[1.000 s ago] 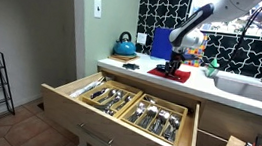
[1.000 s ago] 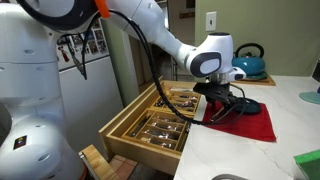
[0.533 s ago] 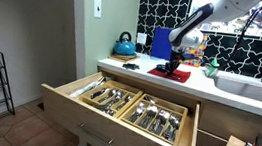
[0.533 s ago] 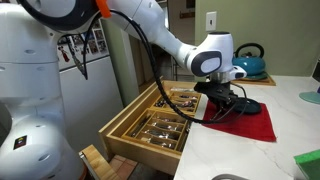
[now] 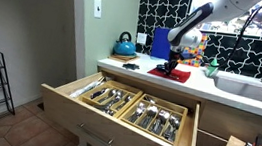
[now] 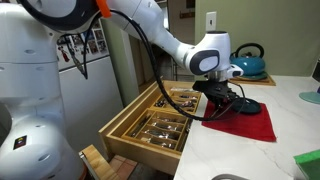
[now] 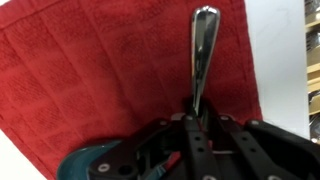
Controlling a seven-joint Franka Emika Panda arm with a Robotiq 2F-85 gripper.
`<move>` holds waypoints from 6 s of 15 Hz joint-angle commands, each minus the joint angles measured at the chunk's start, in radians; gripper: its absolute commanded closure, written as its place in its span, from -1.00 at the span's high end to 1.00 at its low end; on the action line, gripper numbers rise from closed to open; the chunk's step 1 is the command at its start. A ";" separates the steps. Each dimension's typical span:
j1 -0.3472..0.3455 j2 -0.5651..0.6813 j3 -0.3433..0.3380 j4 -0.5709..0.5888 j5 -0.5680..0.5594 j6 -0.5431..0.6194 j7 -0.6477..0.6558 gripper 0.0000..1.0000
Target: Pick up the silver knife and put it in the bottom compartment of the right open drawer
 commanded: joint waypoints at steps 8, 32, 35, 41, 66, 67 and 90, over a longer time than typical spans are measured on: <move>0.043 -0.286 0.072 -0.277 -0.004 -0.006 -0.103 -0.94; 0.312 -0.556 0.211 -0.562 -0.038 -0.074 0.195 -0.94; 0.346 -0.491 0.243 -0.575 -0.027 -0.068 0.217 -0.94; 0.401 -0.349 0.293 -0.565 0.020 -0.046 0.248 -0.94; 0.409 -0.075 0.348 -0.517 0.013 0.156 0.401 -0.94; 0.409 -0.068 0.349 -0.513 0.013 0.154 0.401 -0.94; 0.343 -0.367 0.287 -0.594 -0.066 0.097 0.390 1.00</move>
